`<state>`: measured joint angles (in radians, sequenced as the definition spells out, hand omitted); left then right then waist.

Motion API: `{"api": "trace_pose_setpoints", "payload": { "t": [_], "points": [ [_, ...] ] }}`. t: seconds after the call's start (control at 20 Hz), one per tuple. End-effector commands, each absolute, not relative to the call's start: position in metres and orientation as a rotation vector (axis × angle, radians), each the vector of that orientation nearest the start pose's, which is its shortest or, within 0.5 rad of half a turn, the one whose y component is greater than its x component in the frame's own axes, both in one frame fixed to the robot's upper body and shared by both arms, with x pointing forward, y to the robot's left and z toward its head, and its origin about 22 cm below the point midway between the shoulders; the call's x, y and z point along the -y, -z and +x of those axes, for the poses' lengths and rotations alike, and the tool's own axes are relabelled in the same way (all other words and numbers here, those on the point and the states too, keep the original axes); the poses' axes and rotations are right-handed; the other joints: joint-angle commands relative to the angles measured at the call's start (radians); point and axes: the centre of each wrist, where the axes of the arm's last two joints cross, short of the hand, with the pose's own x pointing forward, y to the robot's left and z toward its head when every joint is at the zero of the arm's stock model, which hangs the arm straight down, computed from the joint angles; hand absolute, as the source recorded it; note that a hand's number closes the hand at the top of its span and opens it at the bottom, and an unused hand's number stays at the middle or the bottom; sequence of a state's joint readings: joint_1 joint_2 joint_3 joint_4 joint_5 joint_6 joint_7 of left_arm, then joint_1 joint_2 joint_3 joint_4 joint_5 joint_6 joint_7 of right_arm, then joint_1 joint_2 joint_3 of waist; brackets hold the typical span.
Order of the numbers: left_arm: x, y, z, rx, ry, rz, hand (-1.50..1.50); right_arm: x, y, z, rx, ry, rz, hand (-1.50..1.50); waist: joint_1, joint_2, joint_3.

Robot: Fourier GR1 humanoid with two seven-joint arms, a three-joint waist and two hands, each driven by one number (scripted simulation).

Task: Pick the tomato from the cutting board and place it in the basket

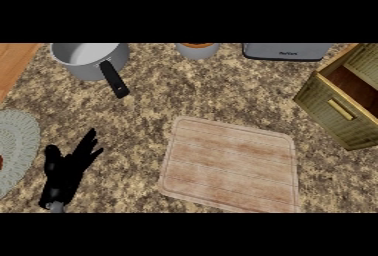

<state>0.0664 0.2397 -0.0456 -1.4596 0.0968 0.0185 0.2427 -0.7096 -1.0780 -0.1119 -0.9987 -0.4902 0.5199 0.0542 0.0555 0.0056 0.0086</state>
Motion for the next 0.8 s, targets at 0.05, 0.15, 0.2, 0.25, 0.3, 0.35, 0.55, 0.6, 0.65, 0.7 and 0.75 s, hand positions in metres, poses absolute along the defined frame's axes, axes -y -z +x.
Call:
{"api": "trace_pose_setpoints", "payload": {
  "t": [0.05, 0.15, 0.2, 0.25, 0.3, 0.35, 0.55, 0.6, 0.65, 0.7, 0.75],
  "points": [
    [-0.279, 0.05, 0.207, 1.047, 0.08, 0.12, 0.0, 0.475, -0.268, 0.349, 1.705, -0.486, -0.24, 1.5, -0.001, 0.011, -0.007],
    [-0.296, 0.055, 0.204, 1.024, 0.061, 0.154, 0.0, 0.474, -0.257, 0.349, 1.714, -0.508, -0.225, 1.5, -0.026, 0.005, -0.008],
    [-0.288, 0.048, 0.208, 1.04, 0.08, 0.132, 0.0, 0.474, -0.287, 0.342, 1.631, -0.543, -0.525, 1.5, -0.002, 0.014, -0.009],
    [-0.298, 0.049, 0.197, 1.038, 0.08, 0.157, 0.0, 0.479, -0.266, 0.345, 1.647, -0.476, -0.557, 1.5, 0.0, 0.012, -0.008],
    [-0.279, 0.041, 0.214, 1.044, 0.069, 0.125, 0.0, 0.486, -0.27, 0.343, 1.63, -0.521, -0.555, 1.5, -0.005, 0.014, -0.007],
    [-0.3, 0.037, 0.201, 1.048, 0.067, 0.142, 0.0, 0.492, -0.269, 0.336, 1.628, -0.623, -0.563, 1.5, -0.006, 0.009, -0.006],
    [-0.301, 0.041, 0.21, 1.039, 0.071, 0.121, 0.0, 0.499, -0.259, 0.341, 1.67, -0.689, -0.585, -1.5, -0.008, 0.013, -0.006],
    [-0.292, 0.045, 0.216, 1.033, 0.087, 0.121, 0.0, 0.488, -0.25, 0.353, 1.686, -0.69, -0.578, -1.5, -0.006, 0.014, -0.007],
    [-0.299, 0.044, 0.2, 1.04, 0.076, 0.142, 0.0, 0.503, -0.254, 0.344, 1.713, -0.665, -0.599, -1.5, -0.003, 0.011, -0.006],
    [-0.29, 0.034, 0.215, 1.047, 0.074, 0.124, 0.0, 0.515, -0.243, 0.338, 1.716, -0.652, -0.593, -1.5, -0.003, 0.015, -0.005],
    [-0.285, 0.04, 0.224, 1.045, 0.077, 0.123, 0.0, 0.505, -0.266, 0.348, 1.742, -0.651, -0.577, -1.5, -0.004, 0.015, -0.007]
  ]
}}
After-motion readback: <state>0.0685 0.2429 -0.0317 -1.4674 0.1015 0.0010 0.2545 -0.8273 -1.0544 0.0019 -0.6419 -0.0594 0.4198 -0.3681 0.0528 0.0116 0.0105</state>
